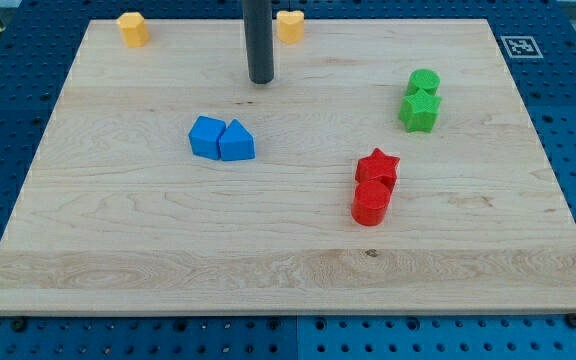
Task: Point your arm in between yellow heart and blue triangle
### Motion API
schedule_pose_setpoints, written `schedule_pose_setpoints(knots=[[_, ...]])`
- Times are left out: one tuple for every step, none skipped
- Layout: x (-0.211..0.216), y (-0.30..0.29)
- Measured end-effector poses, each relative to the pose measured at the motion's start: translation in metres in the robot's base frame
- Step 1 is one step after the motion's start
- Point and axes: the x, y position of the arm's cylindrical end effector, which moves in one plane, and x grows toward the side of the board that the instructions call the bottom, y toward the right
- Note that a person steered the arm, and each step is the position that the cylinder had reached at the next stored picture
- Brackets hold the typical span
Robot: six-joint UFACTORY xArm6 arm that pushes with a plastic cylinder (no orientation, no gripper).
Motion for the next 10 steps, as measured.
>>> schedule_pose_setpoints(knots=[[0.0006, 0.0000], [0.0007, 0.0000], [0.0007, 0.0000], [0.0014, 0.0000], [0.0037, 0.0000], [0.0038, 0.0000], [0.0052, 0.0000], [0.0056, 0.0000], [0.0061, 0.0000], [0.0074, 0.0007]])
